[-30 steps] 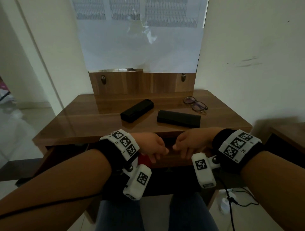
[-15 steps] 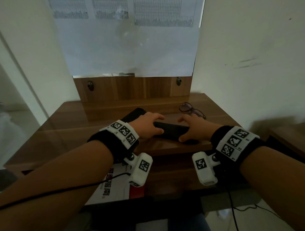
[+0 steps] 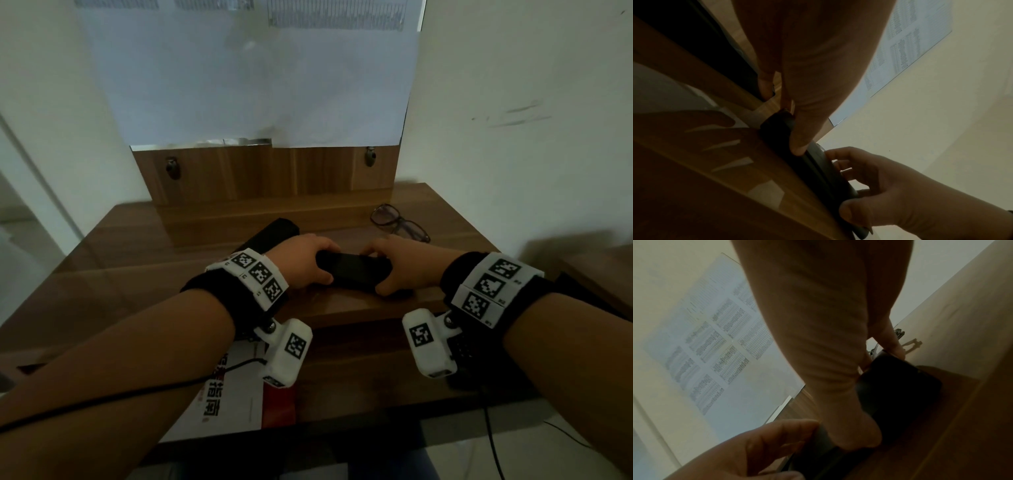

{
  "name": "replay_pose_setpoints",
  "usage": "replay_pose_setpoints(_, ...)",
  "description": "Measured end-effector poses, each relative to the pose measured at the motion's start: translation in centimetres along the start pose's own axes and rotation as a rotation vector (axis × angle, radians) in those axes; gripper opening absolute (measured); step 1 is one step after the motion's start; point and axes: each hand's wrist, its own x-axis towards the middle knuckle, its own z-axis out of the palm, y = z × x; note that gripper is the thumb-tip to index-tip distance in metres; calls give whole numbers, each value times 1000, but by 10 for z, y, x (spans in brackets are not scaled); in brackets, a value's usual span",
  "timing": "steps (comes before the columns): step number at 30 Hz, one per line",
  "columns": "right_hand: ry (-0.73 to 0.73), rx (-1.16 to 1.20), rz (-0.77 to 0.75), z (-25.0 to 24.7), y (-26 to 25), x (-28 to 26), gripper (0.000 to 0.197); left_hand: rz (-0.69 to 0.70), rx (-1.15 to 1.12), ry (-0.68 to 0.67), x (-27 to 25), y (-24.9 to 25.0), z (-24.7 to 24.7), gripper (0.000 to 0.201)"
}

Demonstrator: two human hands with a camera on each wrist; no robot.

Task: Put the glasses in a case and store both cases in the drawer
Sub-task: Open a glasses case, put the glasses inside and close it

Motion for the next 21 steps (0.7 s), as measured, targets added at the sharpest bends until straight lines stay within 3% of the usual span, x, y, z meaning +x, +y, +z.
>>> replay_pose_setpoints(21,19,-72,-101,4,3,-1,79,66,261,70,-11,4,-11,54)
